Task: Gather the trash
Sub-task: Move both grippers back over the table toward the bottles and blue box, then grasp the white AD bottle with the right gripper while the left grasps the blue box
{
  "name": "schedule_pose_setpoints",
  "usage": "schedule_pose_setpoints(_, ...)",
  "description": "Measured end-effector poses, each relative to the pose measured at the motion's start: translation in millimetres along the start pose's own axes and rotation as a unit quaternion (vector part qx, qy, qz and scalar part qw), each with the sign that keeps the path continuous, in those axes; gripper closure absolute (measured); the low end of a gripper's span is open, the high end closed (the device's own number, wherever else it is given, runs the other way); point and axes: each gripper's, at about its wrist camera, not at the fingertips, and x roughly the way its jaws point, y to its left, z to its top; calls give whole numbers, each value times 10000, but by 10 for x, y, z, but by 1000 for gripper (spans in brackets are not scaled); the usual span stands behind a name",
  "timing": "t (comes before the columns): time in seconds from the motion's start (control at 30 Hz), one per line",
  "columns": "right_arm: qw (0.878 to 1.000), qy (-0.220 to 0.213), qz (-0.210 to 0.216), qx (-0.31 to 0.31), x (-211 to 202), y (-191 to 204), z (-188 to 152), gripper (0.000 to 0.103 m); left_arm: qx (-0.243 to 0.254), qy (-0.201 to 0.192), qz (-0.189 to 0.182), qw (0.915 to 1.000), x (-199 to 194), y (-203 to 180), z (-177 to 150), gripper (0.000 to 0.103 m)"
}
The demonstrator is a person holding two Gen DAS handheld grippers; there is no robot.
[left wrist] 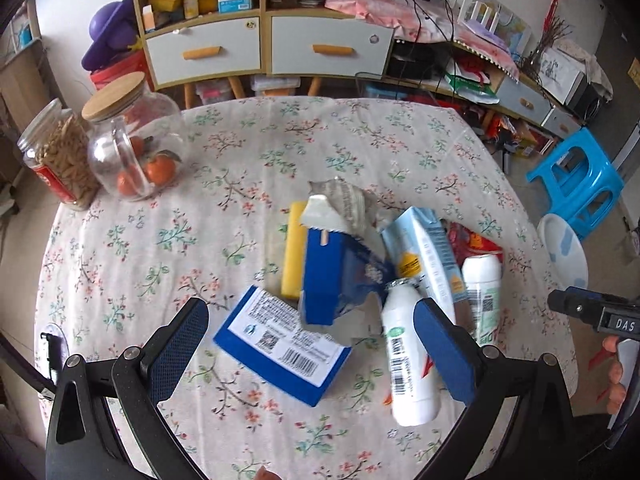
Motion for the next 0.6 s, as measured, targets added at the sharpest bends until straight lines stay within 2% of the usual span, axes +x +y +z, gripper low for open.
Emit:
schedule_pose_setpoints(0.17, 9990, 260, 104, -341, 236, 375, -43, 20, -116, 248, -38, 9996, 25, 192, -55, 0)
schedule_pose_setpoints(0.27, 9981, 376, 127, -474, 373, 561, -60, 20, -233, 252, -50, 9994, -29, 275, -76, 0)
schedule_pose_setpoints(0.53, 9958, 667, 146, -611, 658, 754, -85, 20, -643, 331, -552, 9959, -35, 419, -71, 0)
schedule_pose_setpoints(0.6, 9952, 732, 132, -641, 692, 783, -93, 24, -636, 347, -595, 9956, -11, 414, -68, 1)
